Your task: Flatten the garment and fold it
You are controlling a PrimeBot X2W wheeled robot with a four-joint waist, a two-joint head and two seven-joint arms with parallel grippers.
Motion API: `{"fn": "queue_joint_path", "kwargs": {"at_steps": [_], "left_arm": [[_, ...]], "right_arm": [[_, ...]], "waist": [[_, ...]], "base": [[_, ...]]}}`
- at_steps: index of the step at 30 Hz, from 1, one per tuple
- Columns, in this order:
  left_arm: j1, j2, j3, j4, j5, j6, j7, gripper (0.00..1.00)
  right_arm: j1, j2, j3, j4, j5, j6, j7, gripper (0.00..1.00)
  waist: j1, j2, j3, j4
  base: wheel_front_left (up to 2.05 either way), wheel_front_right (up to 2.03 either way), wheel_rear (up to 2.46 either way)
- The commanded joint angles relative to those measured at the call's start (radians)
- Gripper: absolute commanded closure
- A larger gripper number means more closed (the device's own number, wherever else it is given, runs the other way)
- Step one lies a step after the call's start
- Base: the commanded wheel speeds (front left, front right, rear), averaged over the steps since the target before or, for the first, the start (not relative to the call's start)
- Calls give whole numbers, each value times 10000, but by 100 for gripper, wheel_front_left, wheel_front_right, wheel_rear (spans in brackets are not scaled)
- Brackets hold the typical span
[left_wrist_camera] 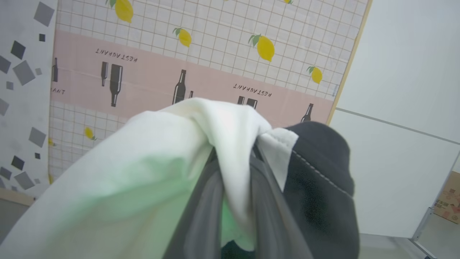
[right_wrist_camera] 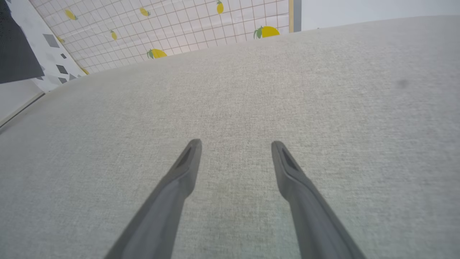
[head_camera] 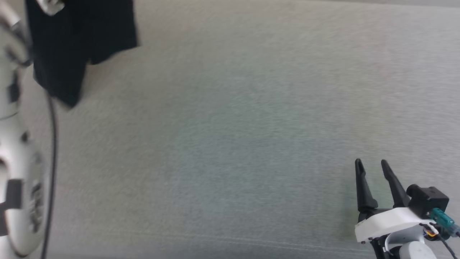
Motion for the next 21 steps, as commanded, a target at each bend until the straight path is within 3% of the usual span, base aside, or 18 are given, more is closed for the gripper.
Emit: {"fn": "queue_joint_path", "kwargs": {"at_steps": [1,11,21], "left_arm": [[-379,-284,-133,99,-105,-97,-14,100],[-1046,-1776,-713,1271,-868,-782,27,100],[2498,-2326,-3039,1876,-211,-1303,133,100]], "right_arm": [[-88,-4,44,115,108,-17,-108,0],[85,-4,4,485,141,-17,-206,0],[391,-4,-250,384,-35,-17,-219,0]], "waist": [[0,-1,-707,-819],[0,-1,-1060,-1709],[0,-1,-1228,-1852]], "base": [[0,0,0],[0,0,0],[0,0,0]]}}
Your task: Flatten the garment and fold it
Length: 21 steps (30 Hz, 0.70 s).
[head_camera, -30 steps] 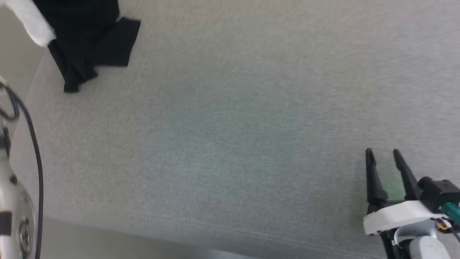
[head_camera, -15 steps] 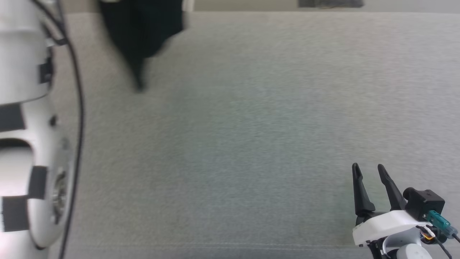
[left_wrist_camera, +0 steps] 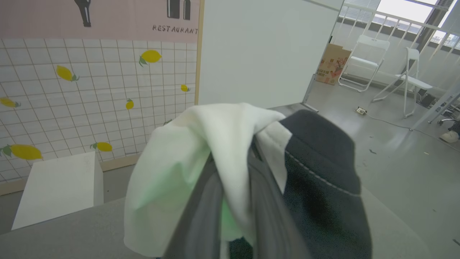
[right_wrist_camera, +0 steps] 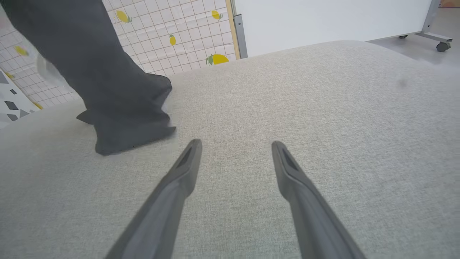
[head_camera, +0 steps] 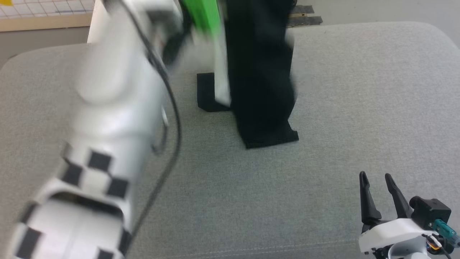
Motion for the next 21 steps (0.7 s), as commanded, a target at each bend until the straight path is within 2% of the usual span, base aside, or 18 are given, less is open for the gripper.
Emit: {"fn": "queue_joint_path", "kwargs": {"at_steps": [1,6,10,14,16,17,18,21], "left_arm": [[833,-78,-286,175,68,-77,-83,100],[3079,-184,-1543,1022,324,-90,-192,100],[4607,-221,-2124,2039,76,266,426,100],[5614,-233,-2408,2666,-499,516,1443,100],[5704,-235,-2293,2468,-865,648,1408,100],[5706,-235,-2210,2320,-1084,676,1405,54],[5653,-236,-2083,2117,-1321,735,1373,0],[5388,-229,-1579,1523,-1810,845,1173,0]], "right_arm": [[95,1,-13,-46,-80,-17,-56,0],[72,1,97,-78,-50,-17,-57,0],[-25,1,214,-53,4,-17,-57,0],[-18,1,179,-72,153,-17,-58,0],[40,1,120,-80,159,-17,-58,0],[75,1,88,-77,153,-17,-58,0],[121,1,40,-71,142,-17,-58,0],[197,1,-52,-39,115,-17,-58,0]], "waist": [[1,-1,-11,-22],[1,-1,87,-165],[1,-1,147,-387],[1,-1,176,-475],[1,-1,146,-421],[1,-1,123,-382],[1,-1,91,-319],[1,-1,-56,-125]], "base": [[0,0,0],[0,0,0],[0,0,0],[0,0,0],[0,0,0],[0,0,0],[0,0,0],[0,0,0]]}}
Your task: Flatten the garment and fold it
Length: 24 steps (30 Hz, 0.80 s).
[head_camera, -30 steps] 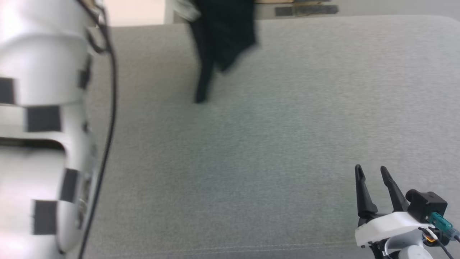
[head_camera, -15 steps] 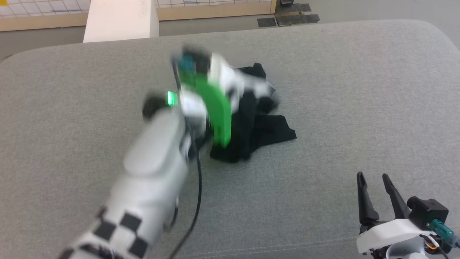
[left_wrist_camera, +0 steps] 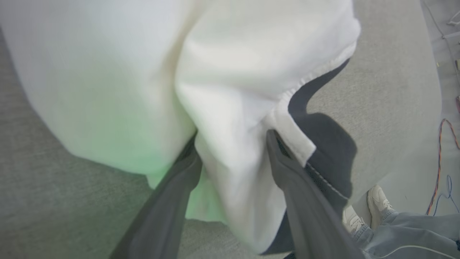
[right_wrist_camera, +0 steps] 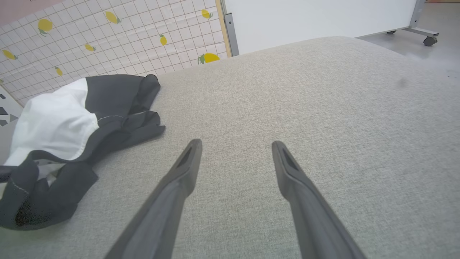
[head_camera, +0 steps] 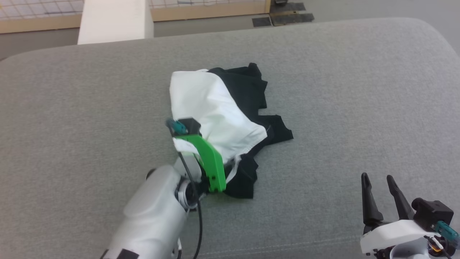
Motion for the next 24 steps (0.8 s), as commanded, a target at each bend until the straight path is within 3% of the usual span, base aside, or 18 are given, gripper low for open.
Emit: {"fn": "queue_joint_path", "kwargs": {"at_steps": [1,6,12,19,24], "left_arm": [[-28,43,262,-302,-224,90,-131,0],[-290,320,1613,-1767,-1222,196,-659,0],[18,1141,3017,-3438,-1127,590,-2709,0],[1664,2305,3190,-4650,1067,1153,-5836,0],[2968,2670,2843,-5159,2399,1423,-6815,0]], "right_arm": [[135,3,-39,-10,-7,-17,-58,0],[229,3,-143,16,-14,-17,-58,0],[219,3,-196,-16,-36,-17,-58,0],[233,3,-505,-95,-193,-17,112,0],[297,3,-600,-237,-321,-17,453,0]], "waist": [[1,-1,-213,242],[1,-1,-615,666],[1,-1,-1031,1042],[1,-1,-1326,1473],[1,-1,-1332,1690]], "base": [[0,0,0],[0,0,0],[0,0,0],[0,0,0],[0,0,0]]}}
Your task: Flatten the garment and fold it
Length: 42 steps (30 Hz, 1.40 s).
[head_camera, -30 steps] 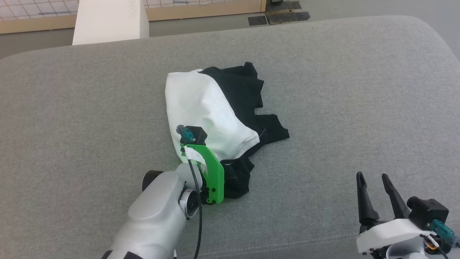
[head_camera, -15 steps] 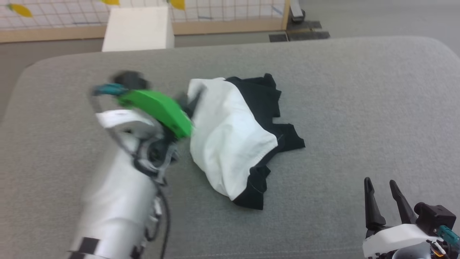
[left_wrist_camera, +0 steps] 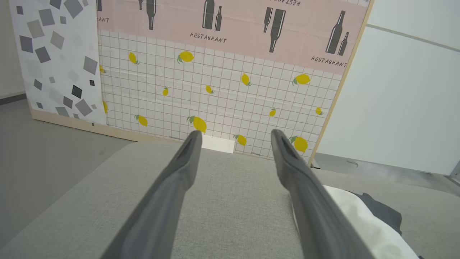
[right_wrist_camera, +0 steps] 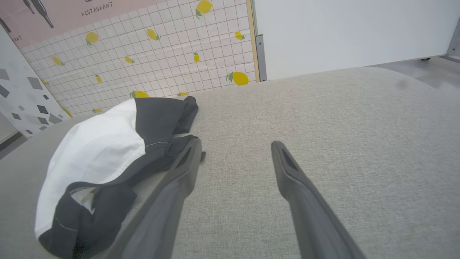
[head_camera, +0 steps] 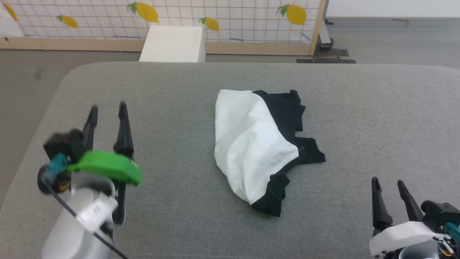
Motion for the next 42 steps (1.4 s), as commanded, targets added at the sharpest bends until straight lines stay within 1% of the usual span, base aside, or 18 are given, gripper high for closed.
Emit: {"fn": "queue_joint_path", "kwargs": {"at_steps": [1,4,9,13,17,20,22,26,28,30,34,38,42], "left_arm": [[400,111,-74,-146,348,142,-103,0],[1049,116,-203,-315,777,245,-175,0],[1835,-198,-165,-426,851,250,-207,0],[1994,-440,-85,-654,1006,310,-212,0],[2082,-682,64,-998,1247,383,-213,0],[2105,-898,161,-1221,1411,421,-214,0],[2063,-1006,160,-1322,1510,363,-214,0],[1855,-1229,162,-1499,1709,222,-215,0],[1723,-1377,200,-1548,1727,81,-215,0],[1580,-1496,200,-1497,1788,-51,-215,0],[1337,-1757,256,-1435,1956,-248,-215,0],[1133,-1988,311,-1332,2098,-423,-215,0],[995,-2150,388,-1198,2209,-583,-215,0]], "right_arm": [[112,1,7,-79,-100,-17,140,0],[83,1,59,-95,-38,-17,469,0],[-203,1,111,-179,128,-17,1076,0],[-768,1,52,-302,114,-17,1701,0],[-1955,1,202,-289,-155,-17,3000,0],[-3175,-20,352,-7,-387,-17,4471,0],[-3907,-181,600,241,-586,-17,5350,0],[-5194,-371,895,882,-817,-17,6735,0],[-5710,-498,1123,1299,-1069,-17,7215,0],[-6120,-545,1272,1676,-1153,-17,7516,0],[-6694,-551,1533,2357,-1272,-17,7730,0],[-7025,-549,1688,2904,-1347,-17,7672,0],[-7231,-576,1731,3328,-1467,-17,7531,0]], "waist": [[0,0,-25,134],[0,0,30,170],[0,0,273,205],[0,0,581,242],[0,0,1015,301],[0,0,1414,490],[0,0,1691,660],[0,0,2292,1041],[0,0,2547,1228],[0,0,2816,1438],[0,0,3242,1759],[0,0,3560,1994],[0,0,3755,2079]], "base": [[0,0,0],[0,0,0],[0,0,0],[0,0,0],[0,0,0],[0,0,0],[0,0,0],[0,0,0],[0,0,0],[0,0,0],[0,0,0],[0,0,0],[0,0,0]]}}
